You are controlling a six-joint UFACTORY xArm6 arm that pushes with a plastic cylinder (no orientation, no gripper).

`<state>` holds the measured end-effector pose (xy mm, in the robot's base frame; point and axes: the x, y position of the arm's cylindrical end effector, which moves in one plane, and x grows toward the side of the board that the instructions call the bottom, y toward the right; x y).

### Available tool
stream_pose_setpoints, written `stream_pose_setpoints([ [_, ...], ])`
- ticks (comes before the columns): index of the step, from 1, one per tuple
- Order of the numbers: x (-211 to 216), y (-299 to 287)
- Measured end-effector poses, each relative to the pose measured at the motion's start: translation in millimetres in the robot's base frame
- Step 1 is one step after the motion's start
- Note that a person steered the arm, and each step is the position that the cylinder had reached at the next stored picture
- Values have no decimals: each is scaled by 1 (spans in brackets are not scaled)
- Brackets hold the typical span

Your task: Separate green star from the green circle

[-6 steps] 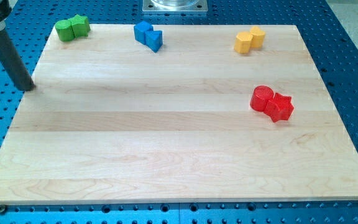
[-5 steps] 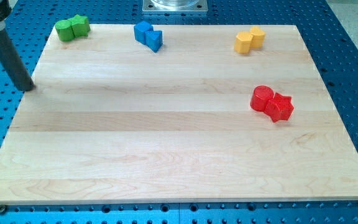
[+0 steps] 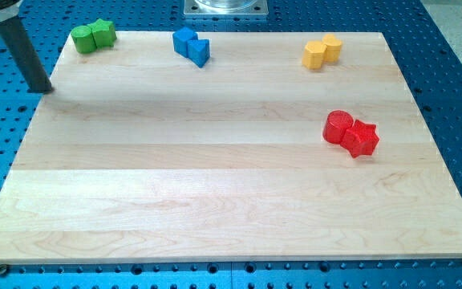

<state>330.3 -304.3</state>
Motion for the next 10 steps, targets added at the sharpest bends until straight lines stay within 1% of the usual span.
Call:
stream_pose_setpoints([
  [1, -23, 0],
  [4, -137, 0],
  [5, -138, 34],
  [6, -137, 55],
  [8, -124, 71],
  [9, -90, 108],
  [10, -113, 98],
])
